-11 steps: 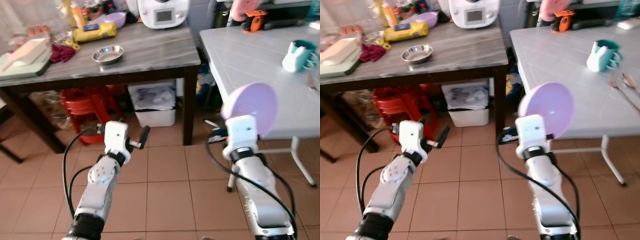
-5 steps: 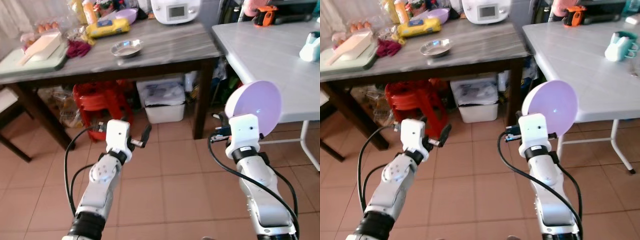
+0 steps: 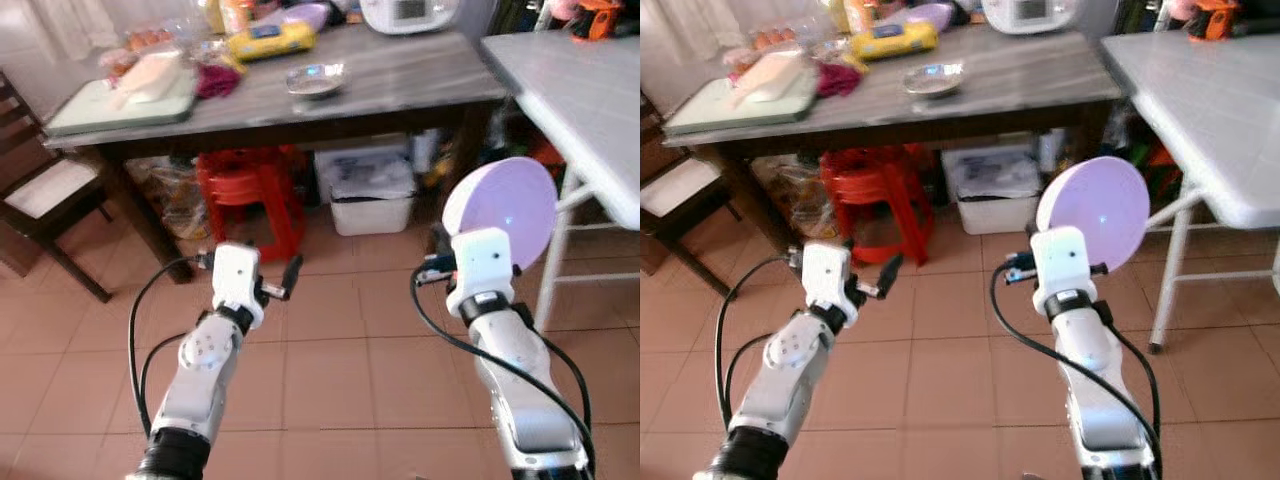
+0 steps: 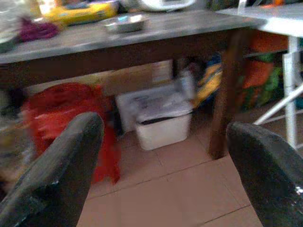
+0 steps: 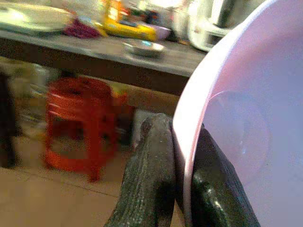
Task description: Setting the table
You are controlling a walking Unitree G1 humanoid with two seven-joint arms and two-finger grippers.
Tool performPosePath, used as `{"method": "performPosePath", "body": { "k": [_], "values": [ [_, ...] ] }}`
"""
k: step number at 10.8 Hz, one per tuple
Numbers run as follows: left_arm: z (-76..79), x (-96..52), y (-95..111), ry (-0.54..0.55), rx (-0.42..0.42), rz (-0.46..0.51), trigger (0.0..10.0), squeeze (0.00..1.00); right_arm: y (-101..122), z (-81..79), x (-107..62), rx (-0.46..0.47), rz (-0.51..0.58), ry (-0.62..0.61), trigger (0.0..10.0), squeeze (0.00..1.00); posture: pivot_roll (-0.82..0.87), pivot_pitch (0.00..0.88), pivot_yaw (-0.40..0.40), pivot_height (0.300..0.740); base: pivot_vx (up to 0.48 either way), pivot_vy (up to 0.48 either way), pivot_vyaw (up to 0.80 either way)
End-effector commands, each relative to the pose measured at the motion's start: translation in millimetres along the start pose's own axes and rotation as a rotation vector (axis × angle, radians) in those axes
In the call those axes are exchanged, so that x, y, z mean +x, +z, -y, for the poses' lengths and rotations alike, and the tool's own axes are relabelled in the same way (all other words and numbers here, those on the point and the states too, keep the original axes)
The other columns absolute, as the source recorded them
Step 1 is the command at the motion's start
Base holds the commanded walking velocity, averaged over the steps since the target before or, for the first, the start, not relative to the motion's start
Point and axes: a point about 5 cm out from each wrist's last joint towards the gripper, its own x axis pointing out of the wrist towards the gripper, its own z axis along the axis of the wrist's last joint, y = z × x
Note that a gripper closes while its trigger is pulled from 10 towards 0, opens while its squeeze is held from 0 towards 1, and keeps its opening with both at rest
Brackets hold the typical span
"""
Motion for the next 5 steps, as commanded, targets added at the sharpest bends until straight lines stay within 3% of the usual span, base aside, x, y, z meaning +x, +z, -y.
{"method": "performPosePath", "body": {
  "k": [1, 5],
  "values": [
    [-3.3, -0.2, 3.1, 0.006, 0.011, 0.014, 10.0, 0.00, 5.6, -4.8, 0.9, 0.001, 0.026, 0.021, 10.0, 0.00, -0.10, 0.095, 0.110, 0.740, 0.000, 0.000, 0.00],
    [-2.2, 0.3, 10.1, -0.025, -0.007, 0.052, 10.0, 0.00, 5.0, -5.0, 1.3, 0.001, 0.024, 0.026, 10.0, 0.00, -0.09, 0.091, 0.109, 0.740, 0.000, 0.000, 0.00]
  ]
}}
